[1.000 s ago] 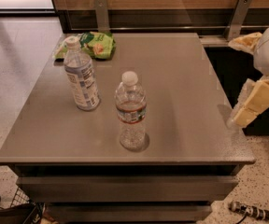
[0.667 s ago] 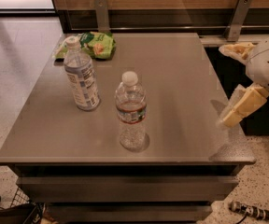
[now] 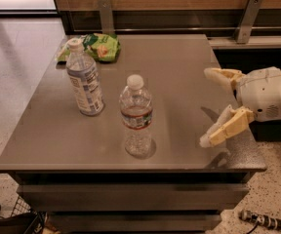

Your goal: Move water bottle near green rice chip bag

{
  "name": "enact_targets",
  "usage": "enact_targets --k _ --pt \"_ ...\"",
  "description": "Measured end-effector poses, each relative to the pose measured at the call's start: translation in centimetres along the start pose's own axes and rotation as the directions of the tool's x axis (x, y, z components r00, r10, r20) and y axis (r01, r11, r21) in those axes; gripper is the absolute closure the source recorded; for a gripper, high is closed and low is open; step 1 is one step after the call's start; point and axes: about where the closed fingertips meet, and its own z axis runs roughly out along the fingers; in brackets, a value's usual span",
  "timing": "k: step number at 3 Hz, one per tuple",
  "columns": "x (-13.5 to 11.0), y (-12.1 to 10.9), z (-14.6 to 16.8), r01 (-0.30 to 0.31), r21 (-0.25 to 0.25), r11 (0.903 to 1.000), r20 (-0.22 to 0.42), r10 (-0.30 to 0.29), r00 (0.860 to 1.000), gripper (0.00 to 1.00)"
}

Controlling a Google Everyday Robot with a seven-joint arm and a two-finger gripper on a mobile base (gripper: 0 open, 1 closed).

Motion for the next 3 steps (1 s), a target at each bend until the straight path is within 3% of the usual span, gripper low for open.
enact_targets --k 1,2,3 --pt "-0.9 1.1 1.9 -0.058 -0.032 0.9978 0.1 0.061 0.993 0.0" --pt "-2.0 1.7 4.4 -0.072 -0.066 0.9952 0.186 0.083 0.979 0.0" --pt "-4.2 3.0 7.6 -0.04 -0.12 0.992 0.279 0.072 0.958 0.0"
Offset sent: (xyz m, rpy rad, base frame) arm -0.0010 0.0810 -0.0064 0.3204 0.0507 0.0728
